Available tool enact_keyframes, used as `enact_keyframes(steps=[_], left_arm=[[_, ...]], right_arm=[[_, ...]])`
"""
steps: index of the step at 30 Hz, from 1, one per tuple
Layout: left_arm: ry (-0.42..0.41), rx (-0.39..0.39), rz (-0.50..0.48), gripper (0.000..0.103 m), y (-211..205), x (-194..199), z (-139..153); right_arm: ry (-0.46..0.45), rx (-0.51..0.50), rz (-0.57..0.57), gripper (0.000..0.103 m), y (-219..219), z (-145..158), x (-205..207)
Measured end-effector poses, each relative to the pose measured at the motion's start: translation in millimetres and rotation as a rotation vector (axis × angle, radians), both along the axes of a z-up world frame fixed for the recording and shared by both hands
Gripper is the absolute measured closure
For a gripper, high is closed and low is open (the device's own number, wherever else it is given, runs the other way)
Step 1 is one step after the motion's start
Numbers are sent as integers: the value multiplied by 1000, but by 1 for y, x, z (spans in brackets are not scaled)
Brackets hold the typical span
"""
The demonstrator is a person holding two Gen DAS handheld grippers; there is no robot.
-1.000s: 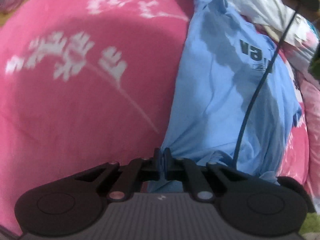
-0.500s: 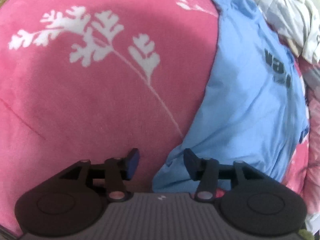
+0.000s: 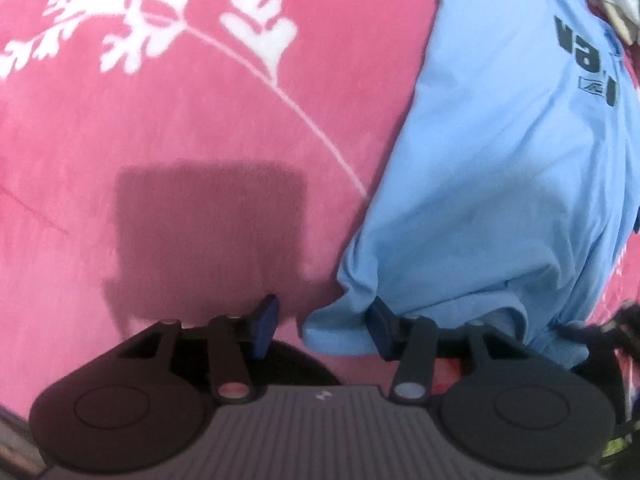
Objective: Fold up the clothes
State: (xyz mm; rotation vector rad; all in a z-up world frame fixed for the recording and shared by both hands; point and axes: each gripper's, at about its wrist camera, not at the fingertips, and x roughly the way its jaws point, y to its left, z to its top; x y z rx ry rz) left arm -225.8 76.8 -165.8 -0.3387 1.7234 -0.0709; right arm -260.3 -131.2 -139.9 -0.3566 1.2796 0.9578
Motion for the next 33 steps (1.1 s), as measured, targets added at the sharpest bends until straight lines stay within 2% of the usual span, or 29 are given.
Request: enact_keyframes(steps=[3,5,7,8,9,10,11,12,15,18,22,23,24,25,26,29,31,33], left_arm=[[22,17,5,50,-3,-2,0],[12,29,-11,56,-8,-4,0],[10,30,-20,97,-12,-7,-2],[10,35,-18,98,-14,-9,-3],[-3,41,-20,99,-15,-10,0],[-17,44,-25,100,-16,-12,4],[-31,28,-5,100,-13,-11,10],[-44,6,22,100,-10,-10,17],[-73,-93,140,100,7,5,38],[-130,-136,206,100,15,36,54],[-209,-192,273,96,12,81,57],[-222,-208,291,92,11,92,55],[-226,-211,308,82,16,101,49],[-236,-199,318,76,17,104,48],[-248,-184,327,75,17,107,48],[-288,-150,353,74,21,112,49],[-345,-143,349,73,30,105,54],[-409,-127,316,72,36,101,60]], right_arm=[[-108,-126,164,44,20,-10,-29],[-156,-200,230,44,23,-18,-44],[-205,-274,283,48,22,-29,-57],[-235,-296,306,53,21,-32,-63],[-251,-301,303,67,18,-31,-64],[-259,-301,287,91,16,-28,-64],[-255,-293,246,97,11,-22,-59],[-242,-270,194,97,3,-12,-50],[-116,-122,-34,97,-36,29,-1],[-38,13,-251,97,-85,56,61],[-38,69,-423,94,-134,58,128],[-30,76,-467,93,-147,51,142],[-18,72,-513,93,-157,43,152],[-7,62,-557,92,-164,35,160],[4,52,-602,92,-172,27,168],[-8,48,-709,78,-190,17,169],[-26,80,-761,75,-198,19,160],[-57,121,-737,75,-195,36,143]])
